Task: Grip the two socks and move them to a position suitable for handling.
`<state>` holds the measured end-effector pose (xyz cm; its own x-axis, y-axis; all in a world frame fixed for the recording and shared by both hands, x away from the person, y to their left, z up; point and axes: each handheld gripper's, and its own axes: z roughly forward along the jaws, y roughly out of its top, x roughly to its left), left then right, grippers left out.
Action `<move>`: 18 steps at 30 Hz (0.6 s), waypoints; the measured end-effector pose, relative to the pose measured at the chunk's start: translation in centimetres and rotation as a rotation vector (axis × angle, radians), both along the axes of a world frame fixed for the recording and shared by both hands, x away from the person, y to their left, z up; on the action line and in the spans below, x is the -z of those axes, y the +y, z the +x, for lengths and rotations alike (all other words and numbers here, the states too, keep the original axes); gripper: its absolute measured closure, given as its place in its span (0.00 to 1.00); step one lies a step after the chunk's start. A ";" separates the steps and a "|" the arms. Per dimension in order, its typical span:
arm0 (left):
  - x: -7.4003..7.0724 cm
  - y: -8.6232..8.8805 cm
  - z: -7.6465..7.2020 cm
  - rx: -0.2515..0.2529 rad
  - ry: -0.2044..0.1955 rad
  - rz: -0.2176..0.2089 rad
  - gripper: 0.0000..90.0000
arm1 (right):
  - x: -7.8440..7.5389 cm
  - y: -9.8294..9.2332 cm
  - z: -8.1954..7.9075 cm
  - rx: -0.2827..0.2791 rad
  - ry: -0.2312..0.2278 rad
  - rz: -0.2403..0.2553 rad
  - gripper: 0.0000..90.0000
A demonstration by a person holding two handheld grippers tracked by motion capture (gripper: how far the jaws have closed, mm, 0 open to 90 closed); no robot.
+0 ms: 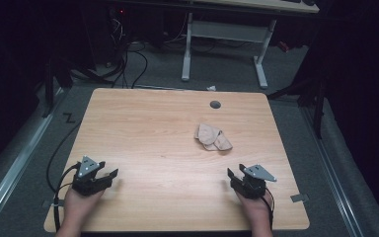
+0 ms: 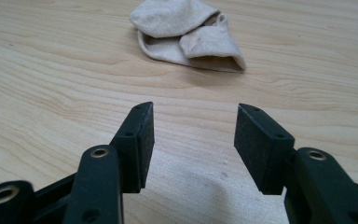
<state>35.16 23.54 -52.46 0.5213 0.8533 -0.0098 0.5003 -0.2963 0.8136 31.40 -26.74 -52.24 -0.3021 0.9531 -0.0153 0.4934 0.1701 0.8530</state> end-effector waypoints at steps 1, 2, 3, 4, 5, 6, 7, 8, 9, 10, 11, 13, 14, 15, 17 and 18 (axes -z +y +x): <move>0.0 0.0 0.0 0.000 0.000 0.000 0.44 | 0.0 0.0 0.0 0.000 0.000 0.000 0.53; 0.0 -0.2 0.0 0.004 -0.005 0.006 0.44 | 0.0 0.2 -0.1 -0.007 -0.004 -0.008 0.52; 0.0 -0.2 0.0 0.004 -0.005 0.006 0.43 | 0.0 0.2 -0.1 -0.007 -0.004 -0.008 0.52; 0.0 -0.4 0.0 0.003 -0.009 0.010 0.43 | 0.0 0.2 -0.1 -0.014 -0.006 -0.015 0.52; 0.0 -0.5 0.0 0.005 -0.013 0.014 0.43 | 0.1 0.3 -0.2 -0.014 -0.005 -0.014 0.52; 0.0 -0.6 0.0 0.007 -0.019 0.020 0.43 | 0.1 0.4 -0.3 -0.021 -0.007 -0.017 0.52; 0.0 -0.6 0.0 0.007 -0.019 0.020 0.42 | 0.1 0.4 -0.3 -0.021 -0.007 -0.017 0.52; 0.0 -0.7 0.0 0.007 -0.024 0.027 0.41 | 0.0 0.4 -0.4 -0.023 -0.009 -0.016 0.53; 0.0 -0.7 0.0 0.008 -0.026 0.033 0.41 | 0.0 0.4 -0.4 -0.023 -0.009 -0.016 0.53; 0.1 -0.7 -0.1 0.007 -0.026 0.034 0.41 | 0.0 0.4 -0.4 -0.023 -0.011 -0.013 0.54; 0.1 -0.7 -0.1 0.008 -0.026 0.032 0.41 | 0.0 0.4 -0.4 -0.023 -0.010 -0.004 0.54; 0.1 -0.6 -0.1 0.009 -0.025 0.030 0.41 | -0.1 0.5 -0.4 -0.030 -0.013 0.004 0.55; 0.1 -0.5 -0.2 0.011 -0.025 0.015 0.41 | -0.2 0.6 -0.4 -0.035 -0.014 0.007 0.55; 0.1 -0.5 -0.2 0.011 -0.025 0.015 0.41 | -0.2 0.7 -0.4 -0.040 -0.017 0.006 0.55; 0.1 -0.4 -0.1 0.012 -0.022 0.003 0.41 | -0.2 0.8 -0.5 -0.041 -0.015 0.010 0.56; 0.1 -0.4 0.0 0.014 -0.019 -0.003 0.42 | -0.2 0.9 -0.5 -0.046 -0.021 0.002 0.56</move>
<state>35.13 23.17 -52.53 0.5334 0.8458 -0.0023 0.4807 -0.3009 0.8236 30.93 -25.85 -52.02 -0.3456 0.9382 -0.0197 0.4673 0.1903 0.8634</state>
